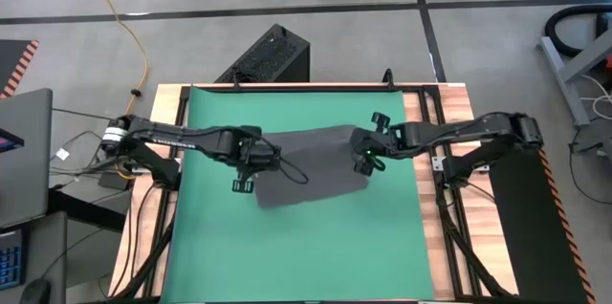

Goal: Roll towel
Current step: Roll the gray towel

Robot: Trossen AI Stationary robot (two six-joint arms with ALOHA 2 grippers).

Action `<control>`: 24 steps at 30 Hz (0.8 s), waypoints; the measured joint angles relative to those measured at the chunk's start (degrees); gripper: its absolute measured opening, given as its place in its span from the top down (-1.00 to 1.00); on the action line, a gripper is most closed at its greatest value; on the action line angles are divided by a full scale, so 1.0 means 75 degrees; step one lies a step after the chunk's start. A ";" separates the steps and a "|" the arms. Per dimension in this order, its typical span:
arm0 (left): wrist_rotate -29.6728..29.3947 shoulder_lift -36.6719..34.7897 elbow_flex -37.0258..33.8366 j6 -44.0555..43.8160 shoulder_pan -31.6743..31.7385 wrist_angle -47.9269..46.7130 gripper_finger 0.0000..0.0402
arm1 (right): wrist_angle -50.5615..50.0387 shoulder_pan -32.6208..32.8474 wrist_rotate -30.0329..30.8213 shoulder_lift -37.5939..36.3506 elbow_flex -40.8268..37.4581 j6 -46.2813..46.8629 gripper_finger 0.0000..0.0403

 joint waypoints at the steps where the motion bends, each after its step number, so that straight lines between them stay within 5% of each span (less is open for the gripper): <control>1: -0.0074 0.0000 0.0018 0.0122 0.0083 0.0053 1.00 | -0.0067 -0.0044 0.0001 0.0002 -0.0015 0.0009 0.94; 24: 0.0571 0.0023 -0.0095 0.1175 0.1830 0.1341 1.00 | 0.0100 -0.1218 -0.0589 0.0397 0.0068 -0.0990 0.94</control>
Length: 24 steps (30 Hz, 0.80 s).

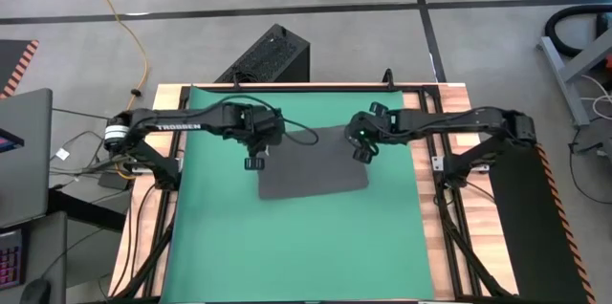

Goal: Roll towel
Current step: Roll the gray towel

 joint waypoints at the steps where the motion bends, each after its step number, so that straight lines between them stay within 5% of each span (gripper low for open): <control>1: 0.0035 0.0000 -0.0077 0.0002 0.0017 0.0059 1.00 | 0.0069 -0.0059 -0.0082 0.0072 0.0000 -0.0040 0.94; 24: -0.0247 0.0000 -0.0555 0.0459 0.0611 0.0967 1.00 | 0.0849 -0.0770 -0.0206 0.1439 0.0000 -0.0628 0.93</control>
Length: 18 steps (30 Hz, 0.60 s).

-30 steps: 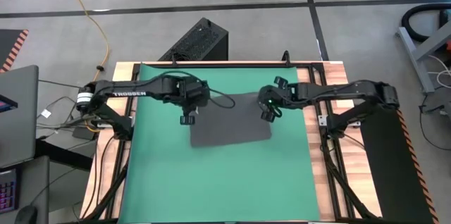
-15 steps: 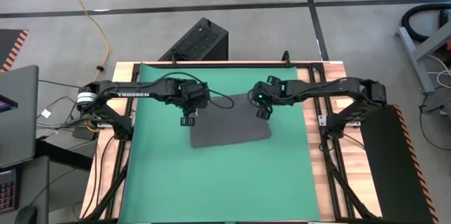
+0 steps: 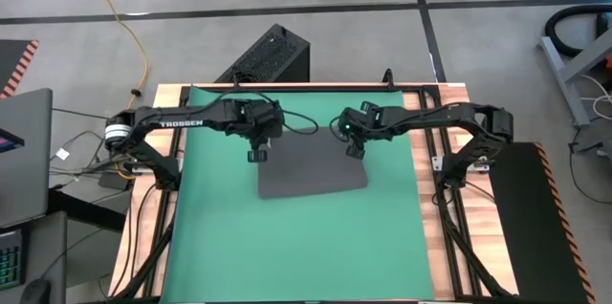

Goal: Roll towel
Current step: Roll the gray towel

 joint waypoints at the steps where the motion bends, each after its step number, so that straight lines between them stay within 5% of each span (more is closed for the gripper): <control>1: 0.0053 0.0000 0.0000 0.0018 0.0051 0.0010 1.00 | 0.0027 0.0000 0.0000 0.0000 0.0000 0.0000 0.93; 9: 0.0432 0.0000 0.0000 -0.0059 0.0290 0.0113 1.00 | 0.0022 -0.0151 -0.0009 0.0000 0.0000 0.0031 0.83; 18: -0.0130 0.0000 -0.0353 -0.0782 0.0293 0.0319 1.00 | 0.0105 -0.0198 -0.0009 0.0000 0.0000 0.0043 0.59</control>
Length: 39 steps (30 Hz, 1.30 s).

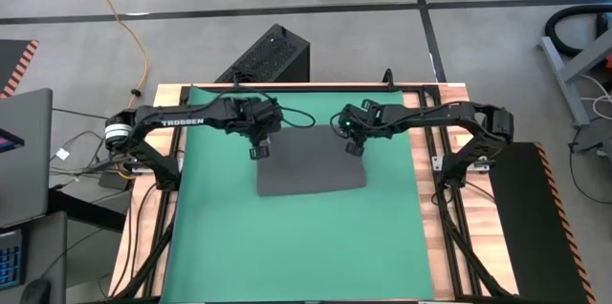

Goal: Roll towel
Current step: Roll the gray towel

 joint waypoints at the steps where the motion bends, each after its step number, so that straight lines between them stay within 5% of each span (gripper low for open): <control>1: 0.0091 0.0000 -0.0083 -0.0032 0.0003 -0.0021 1.00 | 0.0029 0.0002 0.0000 0.0000 0.0000 0.0005 0.56; 17: 0.0204 0.0000 -0.0288 0.0103 0.0020 0.0175 0.97 | 0.0203 -0.0206 -0.0090 -0.0088 0.0000 0.0421 0.08; 24: 0.0425 0.0000 -0.0291 -0.0041 0.0020 0.0183 0.69 | 0.0743 -0.0020 -0.1185 -0.0196 0.0012 0.0385 0.09; 31: -0.0082 0.0000 -0.0291 -0.0528 0.0020 0.0255 0.41 | 0.1180 -0.0136 -0.1180 0.0238 0.0009 0.0140 0.15; 36: 0.1808 0.0000 -0.0295 -0.1370 0.0013 0.1247 0.42 | 0.1074 -0.0345 -0.1202 0.0709 0.0003 0.0068 0.17; 39: 0.2095 -0.0012 -0.0515 -0.1842 -0.0178 0.2028 0.52 | 0.0999 -0.0353 -0.1210 0.0950 0.0003 0.0000 0.17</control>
